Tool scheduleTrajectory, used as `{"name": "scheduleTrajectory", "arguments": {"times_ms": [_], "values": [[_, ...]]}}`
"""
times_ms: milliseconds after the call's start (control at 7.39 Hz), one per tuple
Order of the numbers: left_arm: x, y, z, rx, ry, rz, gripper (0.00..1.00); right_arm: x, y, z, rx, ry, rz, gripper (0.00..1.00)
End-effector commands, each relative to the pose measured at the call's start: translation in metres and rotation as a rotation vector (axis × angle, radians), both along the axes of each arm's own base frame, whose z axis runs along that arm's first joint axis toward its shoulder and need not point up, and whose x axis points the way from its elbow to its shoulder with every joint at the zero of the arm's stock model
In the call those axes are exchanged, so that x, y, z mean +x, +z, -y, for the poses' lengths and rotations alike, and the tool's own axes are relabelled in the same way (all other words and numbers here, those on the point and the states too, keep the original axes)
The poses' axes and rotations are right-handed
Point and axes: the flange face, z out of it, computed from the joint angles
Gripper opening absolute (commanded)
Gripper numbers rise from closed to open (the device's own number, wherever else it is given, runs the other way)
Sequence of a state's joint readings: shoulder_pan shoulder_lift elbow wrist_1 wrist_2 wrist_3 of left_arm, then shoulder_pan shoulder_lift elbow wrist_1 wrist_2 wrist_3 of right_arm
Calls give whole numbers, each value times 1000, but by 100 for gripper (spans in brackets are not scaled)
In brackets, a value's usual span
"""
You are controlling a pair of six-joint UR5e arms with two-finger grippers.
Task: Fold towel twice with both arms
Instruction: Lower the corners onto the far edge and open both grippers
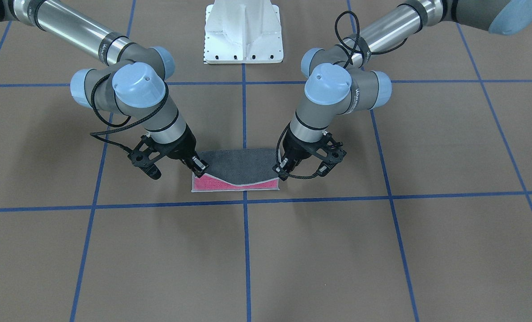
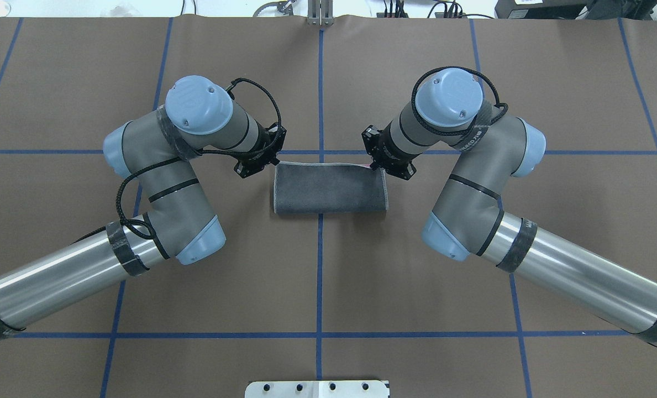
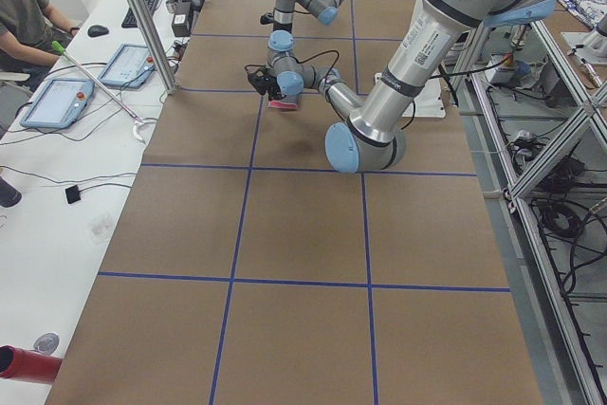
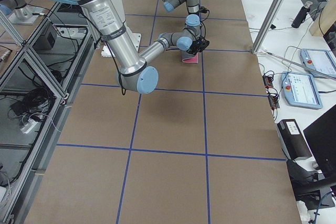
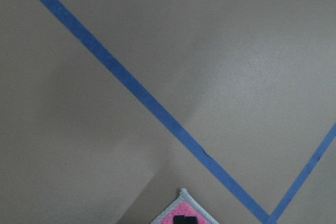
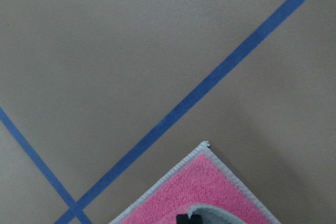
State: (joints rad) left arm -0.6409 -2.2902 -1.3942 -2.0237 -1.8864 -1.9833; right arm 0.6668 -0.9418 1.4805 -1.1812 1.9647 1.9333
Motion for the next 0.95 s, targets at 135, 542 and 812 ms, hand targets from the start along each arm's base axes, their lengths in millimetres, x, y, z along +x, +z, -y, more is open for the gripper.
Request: {"name": "scheduleTrajectory", "arguments": {"times_ms": [135,542,812], "values": [[9,-2,7,4,-1,-3,0,-1,4,1,-3,-1,-6,0],[4,-2,11,4,-8,-3,0,-1,11,1,-11,-1,-16,0],[1,-2,14,4,-14,-3,12,-1,13,1,-11,0,-18,9]]}}
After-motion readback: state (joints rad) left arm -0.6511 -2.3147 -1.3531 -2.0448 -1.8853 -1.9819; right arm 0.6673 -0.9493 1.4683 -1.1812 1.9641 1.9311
